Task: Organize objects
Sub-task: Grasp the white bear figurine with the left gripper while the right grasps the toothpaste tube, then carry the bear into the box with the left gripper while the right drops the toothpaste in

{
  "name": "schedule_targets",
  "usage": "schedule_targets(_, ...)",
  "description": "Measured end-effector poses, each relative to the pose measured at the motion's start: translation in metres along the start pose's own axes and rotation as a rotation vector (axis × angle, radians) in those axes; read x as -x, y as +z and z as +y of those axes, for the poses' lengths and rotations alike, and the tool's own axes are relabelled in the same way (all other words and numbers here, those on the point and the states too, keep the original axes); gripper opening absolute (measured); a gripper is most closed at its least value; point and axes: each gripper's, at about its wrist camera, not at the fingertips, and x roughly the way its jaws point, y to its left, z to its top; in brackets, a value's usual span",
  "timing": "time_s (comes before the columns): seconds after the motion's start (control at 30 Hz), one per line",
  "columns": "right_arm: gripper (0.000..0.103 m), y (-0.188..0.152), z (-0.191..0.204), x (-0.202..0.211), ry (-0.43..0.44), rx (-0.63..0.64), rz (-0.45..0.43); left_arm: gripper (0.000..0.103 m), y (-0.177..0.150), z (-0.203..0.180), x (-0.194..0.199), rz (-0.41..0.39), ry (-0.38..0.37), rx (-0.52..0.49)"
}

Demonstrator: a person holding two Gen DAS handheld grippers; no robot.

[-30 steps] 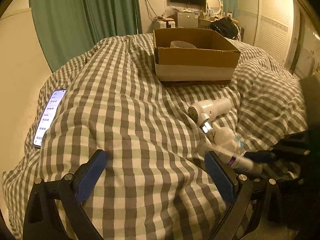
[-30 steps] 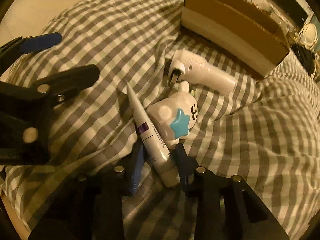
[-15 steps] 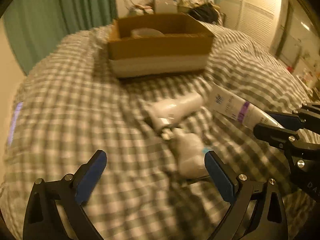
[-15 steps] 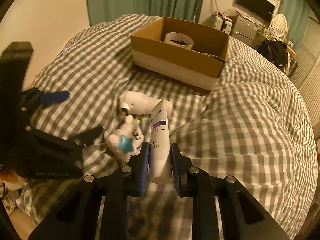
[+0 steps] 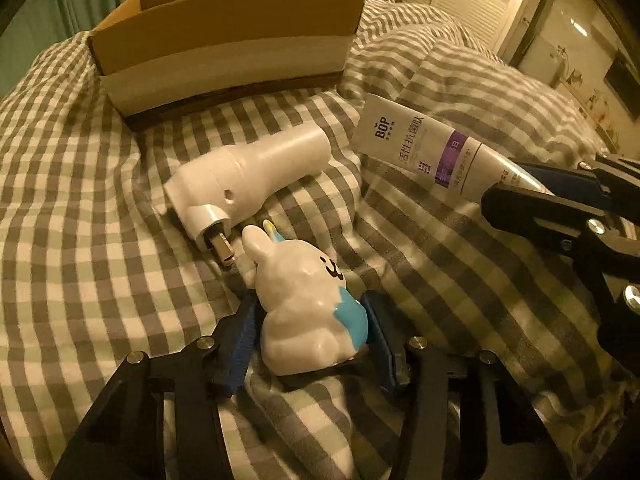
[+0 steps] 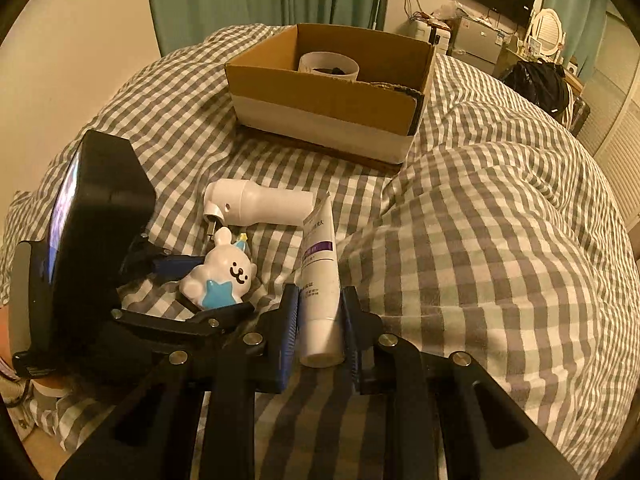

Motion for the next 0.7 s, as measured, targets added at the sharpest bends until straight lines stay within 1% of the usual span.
schedule_targets(0.27,0.021,0.004,0.006,0.017,-0.017,0.01,-0.035,0.05,-0.005,0.002,0.045,-0.076,-0.008,0.031)
schedule_targets(0.47,0.021,0.013,0.016,0.048,-0.037,0.026,-0.102,0.05,-0.005,0.005,0.083,-0.15,0.001,0.047)
schedule_targets(0.7,0.021,0.025,0.027,0.085,-0.058,0.058,-0.184,0.05,0.022,0.026,0.134,-0.269,0.049,0.068)
